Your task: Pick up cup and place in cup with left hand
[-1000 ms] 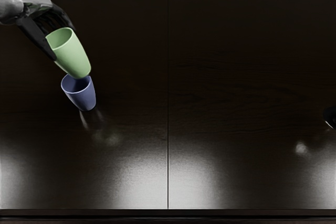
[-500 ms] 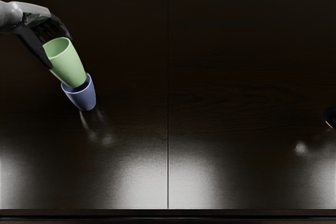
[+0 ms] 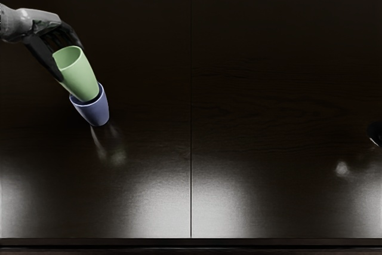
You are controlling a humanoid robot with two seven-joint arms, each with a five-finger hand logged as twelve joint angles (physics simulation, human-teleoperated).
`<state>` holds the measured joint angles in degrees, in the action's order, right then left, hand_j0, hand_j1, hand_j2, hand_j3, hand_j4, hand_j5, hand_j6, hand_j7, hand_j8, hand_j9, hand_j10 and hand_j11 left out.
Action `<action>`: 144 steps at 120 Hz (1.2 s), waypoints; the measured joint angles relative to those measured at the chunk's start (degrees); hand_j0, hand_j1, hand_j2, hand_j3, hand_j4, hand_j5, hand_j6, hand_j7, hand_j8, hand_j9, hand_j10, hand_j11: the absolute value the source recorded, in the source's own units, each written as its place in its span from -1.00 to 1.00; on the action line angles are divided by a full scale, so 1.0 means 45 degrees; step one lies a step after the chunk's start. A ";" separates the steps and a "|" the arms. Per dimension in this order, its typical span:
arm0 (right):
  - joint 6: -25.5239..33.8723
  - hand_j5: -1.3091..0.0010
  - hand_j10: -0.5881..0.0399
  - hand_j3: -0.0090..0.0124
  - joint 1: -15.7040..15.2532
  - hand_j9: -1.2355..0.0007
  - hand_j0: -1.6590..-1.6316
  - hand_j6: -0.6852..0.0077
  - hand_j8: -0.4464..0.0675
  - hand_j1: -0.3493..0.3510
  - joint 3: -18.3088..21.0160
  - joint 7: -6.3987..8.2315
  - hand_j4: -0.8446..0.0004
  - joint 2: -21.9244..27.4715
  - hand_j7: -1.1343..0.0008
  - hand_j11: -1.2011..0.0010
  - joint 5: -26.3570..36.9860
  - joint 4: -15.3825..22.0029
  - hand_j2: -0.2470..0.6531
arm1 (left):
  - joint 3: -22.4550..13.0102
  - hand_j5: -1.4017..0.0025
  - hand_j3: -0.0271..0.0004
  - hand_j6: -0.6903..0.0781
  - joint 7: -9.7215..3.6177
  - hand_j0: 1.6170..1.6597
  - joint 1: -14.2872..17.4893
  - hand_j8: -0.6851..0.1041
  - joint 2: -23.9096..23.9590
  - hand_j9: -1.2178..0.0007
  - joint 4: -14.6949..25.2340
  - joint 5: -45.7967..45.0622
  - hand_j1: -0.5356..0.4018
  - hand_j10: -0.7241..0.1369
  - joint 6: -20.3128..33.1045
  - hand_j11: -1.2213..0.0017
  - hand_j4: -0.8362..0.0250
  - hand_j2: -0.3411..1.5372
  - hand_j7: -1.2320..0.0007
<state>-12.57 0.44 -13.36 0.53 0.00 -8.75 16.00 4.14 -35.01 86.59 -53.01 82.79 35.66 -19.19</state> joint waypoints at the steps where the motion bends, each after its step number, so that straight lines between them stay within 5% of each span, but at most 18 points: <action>1: 0.0000 1.00 0.87 -0.16 0.0000 1.00 -0.93 0.98 0.74 -1.00 0.0000 0.0000 1.00 0.0000 1.00 1.00 -0.0001 0.0000 -0.45 | 0.0000 0.03 0.97 -0.02 0.0000 0.80 -0.0036 -0.10 0.0036 -0.10 -0.0008 0.0030 -0.14 -0.48 0.0037 -0.09 -0.11 -0.46 -0.10; 84: 0.0000 1.00 0.87 -0.16 0.0000 1.00 -0.93 0.98 0.74 -1.00 0.0000 0.0000 1.00 0.0000 1.00 1.00 0.0001 0.0000 -0.45 | -0.0467 0.02 0.97 0.00 0.0001 0.80 -0.0245 -0.11 0.0432 -0.09 -0.0153 0.0369 -0.12 -0.46 0.0581 -0.09 -0.10 -0.47 -0.09; 125: 0.0000 1.00 0.87 -0.16 0.0000 1.00 -0.93 0.98 0.74 -1.00 0.0000 0.0000 1.00 0.0000 1.00 1.00 0.0001 0.0000 -0.45 | -0.0442 0.63 0.97 0.38 0.0002 0.90 -0.0239 0.31 0.0471 0.58 -0.0154 0.0374 0.45 0.23 0.0609 0.58 0.50 -0.58 0.58; 144: 0.0000 1.00 0.87 -0.16 0.0000 1.00 -0.93 0.98 0.74 -1.00 0.0000 0.0000 1.00 0.0000 1.00 1.00 -0.0003 0.0000 -0.45 | 0.0328 0.81 0.97 0.57 0.0002 0.91 -0.0279 0.51 0.0338 0.79 -0.0404 -0.0759 0.66 0.44 0.0618 0.78 0.71 -0.61 0.79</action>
<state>-12.57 0.44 -13.36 0.53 0.00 -8.77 16.00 5.61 -35.00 85.34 -51.49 80.97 32.25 -16.41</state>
